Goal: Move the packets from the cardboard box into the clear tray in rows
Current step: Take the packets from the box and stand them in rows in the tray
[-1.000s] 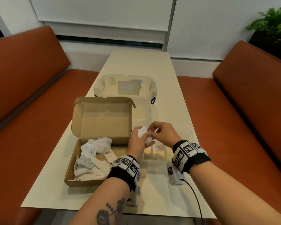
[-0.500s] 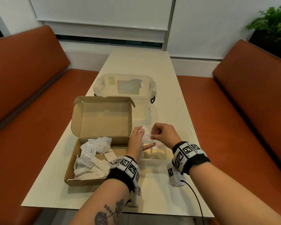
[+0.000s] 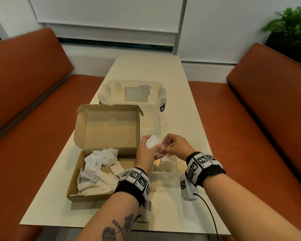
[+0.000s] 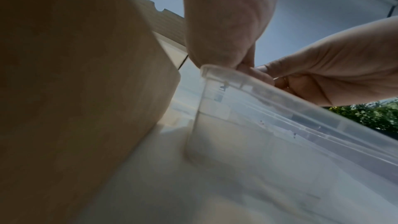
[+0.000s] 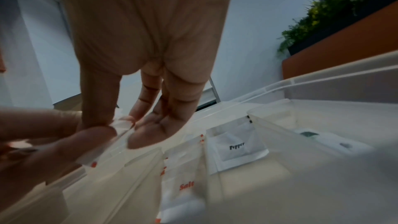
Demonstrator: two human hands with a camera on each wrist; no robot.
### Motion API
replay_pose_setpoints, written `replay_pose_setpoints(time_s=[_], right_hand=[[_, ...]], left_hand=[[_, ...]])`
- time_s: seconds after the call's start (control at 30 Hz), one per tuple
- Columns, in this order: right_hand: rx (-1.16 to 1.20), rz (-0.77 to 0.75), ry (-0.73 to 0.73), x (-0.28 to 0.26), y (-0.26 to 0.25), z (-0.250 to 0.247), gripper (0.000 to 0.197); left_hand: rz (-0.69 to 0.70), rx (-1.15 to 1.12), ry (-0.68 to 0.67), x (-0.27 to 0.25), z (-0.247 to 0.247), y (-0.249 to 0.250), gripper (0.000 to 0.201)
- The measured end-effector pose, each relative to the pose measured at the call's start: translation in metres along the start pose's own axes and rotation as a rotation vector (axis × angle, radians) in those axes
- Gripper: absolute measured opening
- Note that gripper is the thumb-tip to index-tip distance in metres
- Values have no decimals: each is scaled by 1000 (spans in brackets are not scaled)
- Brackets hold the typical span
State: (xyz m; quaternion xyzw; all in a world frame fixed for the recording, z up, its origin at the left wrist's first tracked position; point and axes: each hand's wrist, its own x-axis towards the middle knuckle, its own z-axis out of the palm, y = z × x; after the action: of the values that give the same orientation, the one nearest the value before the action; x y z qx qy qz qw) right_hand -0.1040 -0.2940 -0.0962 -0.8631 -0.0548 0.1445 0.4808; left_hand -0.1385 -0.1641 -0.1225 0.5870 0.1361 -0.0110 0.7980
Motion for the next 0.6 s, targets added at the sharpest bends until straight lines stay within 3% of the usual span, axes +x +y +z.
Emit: replay_pose_setpoints(time_s=[0.2,0.3,0.47,0.6], right_hand=[[109,59,26,5,3,-3,32],[92,65,7,7,3,-5,24],[-26,82,62,9,9,-19,11],[-281,105,72,8,16,-23,10]], left_hand=[[-77,-92,35,5,0,2,17],[-89,-87,66,7,-1,1,16],[-93,-97,127,9,-1,2,20],[-101,-94,144,9,0,3,21]])
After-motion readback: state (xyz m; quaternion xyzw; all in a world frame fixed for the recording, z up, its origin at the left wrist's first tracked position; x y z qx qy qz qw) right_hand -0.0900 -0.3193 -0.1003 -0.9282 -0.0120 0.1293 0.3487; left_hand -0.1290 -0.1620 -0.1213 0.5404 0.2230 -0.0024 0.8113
